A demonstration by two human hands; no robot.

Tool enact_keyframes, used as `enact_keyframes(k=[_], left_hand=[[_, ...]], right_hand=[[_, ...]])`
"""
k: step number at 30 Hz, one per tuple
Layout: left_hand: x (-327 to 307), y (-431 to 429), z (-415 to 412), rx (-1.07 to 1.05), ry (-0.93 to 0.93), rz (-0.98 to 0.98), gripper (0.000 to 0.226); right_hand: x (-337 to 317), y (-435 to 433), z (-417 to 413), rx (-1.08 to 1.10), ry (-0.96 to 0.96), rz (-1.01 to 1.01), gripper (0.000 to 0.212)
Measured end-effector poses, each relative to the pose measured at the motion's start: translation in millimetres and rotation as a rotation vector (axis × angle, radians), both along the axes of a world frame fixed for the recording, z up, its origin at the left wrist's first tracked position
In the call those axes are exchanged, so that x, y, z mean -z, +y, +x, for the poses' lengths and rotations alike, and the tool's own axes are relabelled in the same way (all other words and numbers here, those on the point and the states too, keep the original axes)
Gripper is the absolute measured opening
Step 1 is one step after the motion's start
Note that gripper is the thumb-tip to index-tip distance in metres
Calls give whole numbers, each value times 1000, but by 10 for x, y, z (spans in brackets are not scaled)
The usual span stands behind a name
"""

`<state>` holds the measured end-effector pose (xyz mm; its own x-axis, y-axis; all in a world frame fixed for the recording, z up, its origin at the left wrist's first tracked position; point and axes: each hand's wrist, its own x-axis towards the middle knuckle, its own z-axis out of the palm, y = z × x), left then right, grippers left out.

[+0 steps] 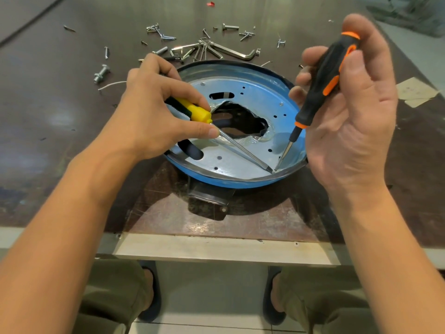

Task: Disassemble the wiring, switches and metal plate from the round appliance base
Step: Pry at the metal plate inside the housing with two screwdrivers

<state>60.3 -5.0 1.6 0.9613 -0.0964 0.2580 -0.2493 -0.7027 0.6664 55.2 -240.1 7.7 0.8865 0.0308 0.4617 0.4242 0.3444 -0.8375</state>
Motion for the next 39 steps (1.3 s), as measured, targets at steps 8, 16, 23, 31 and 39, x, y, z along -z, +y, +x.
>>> enact_keyframes(k=[8,16,23,31,39], left_hand=[[-1,3,6,-6,0,-1,42],[-1,4,3,-9,5,2,44],[0,4,1,-8,6,2,43],[-4,5,0,0,3,-3,43],[-6,0,-3,-10,5,-6,42]], right_hand=[[3,-25,22,-7,29,4,28],[3,12,13,5,-26,-37,30],[-9,12,3,5,6,22,25],[-5,-13,3,-11,33,16,29],[6,10,13,27,21,12,26]])
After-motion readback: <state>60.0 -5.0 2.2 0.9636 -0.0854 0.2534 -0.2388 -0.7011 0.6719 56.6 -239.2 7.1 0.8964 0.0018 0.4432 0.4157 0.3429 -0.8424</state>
